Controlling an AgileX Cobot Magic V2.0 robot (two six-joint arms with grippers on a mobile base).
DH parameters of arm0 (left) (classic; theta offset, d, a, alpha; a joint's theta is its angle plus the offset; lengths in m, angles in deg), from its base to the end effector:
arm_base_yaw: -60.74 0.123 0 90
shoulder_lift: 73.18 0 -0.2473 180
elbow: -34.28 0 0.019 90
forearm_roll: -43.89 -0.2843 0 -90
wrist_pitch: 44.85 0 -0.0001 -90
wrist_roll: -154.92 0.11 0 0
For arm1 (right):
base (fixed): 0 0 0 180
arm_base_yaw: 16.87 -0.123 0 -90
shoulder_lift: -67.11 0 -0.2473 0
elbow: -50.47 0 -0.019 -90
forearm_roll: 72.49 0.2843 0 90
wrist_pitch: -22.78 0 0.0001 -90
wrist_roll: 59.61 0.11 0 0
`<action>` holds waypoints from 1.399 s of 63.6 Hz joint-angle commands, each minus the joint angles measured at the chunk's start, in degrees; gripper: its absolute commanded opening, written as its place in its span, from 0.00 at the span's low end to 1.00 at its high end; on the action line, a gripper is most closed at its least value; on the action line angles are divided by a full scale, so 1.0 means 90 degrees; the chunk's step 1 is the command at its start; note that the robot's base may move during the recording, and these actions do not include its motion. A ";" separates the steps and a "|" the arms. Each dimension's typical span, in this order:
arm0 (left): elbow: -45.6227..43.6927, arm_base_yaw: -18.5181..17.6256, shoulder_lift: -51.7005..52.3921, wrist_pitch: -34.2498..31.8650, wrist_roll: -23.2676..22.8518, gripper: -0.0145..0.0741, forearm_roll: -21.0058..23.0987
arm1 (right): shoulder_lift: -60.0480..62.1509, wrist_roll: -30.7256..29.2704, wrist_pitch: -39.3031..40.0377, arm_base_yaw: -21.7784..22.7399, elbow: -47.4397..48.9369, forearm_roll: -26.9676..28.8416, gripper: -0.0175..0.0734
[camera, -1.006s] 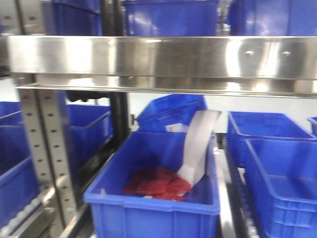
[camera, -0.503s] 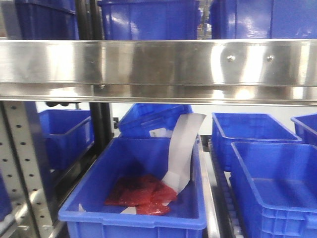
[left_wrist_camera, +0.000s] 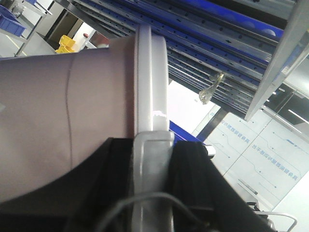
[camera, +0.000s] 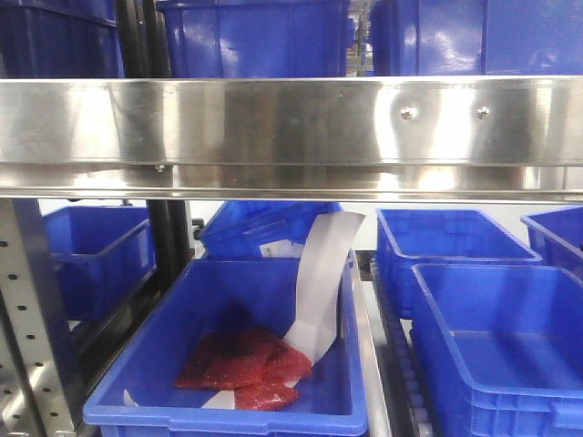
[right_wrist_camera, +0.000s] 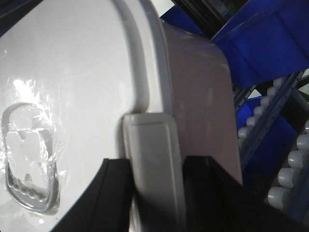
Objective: Grab white bin and place on right shelf
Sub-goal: 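Raise the held bin above the upper roller shelf with both grippers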
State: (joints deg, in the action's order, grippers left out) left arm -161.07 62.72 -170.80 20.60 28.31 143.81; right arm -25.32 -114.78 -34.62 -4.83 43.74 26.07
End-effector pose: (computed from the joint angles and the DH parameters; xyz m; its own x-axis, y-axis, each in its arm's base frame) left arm 0.3580 -0.0863 0.4484 -0.4234 -0.3972 -0.8142 0.8020 0.2537 -0.5408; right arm 0.3661 0.0157 0.3478 -0.4949 0.5416 -0.6795 -0.4960 0.4660 0.7327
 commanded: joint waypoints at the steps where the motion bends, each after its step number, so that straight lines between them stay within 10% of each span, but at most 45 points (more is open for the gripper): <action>1: -0.0218 -0.0118 0.0310 0.1039 0.0087 0.02 0.0533 | 0.0302 0.0027 -0.0371 -0.0073 0.0205 0.1219 0.29; 89: -0.0218 -0.0118 0.0310 0.0884 -0.0061 0.02 0.0573 | 0.0302 0.0210 -0.0496 -0.0073 0.0205 0.1219 0.29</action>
State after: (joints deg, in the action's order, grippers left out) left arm -161.07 62.72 -170.80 20.72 28.31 143.86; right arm -25.32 -114.67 -34.62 -4.83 43.74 26.07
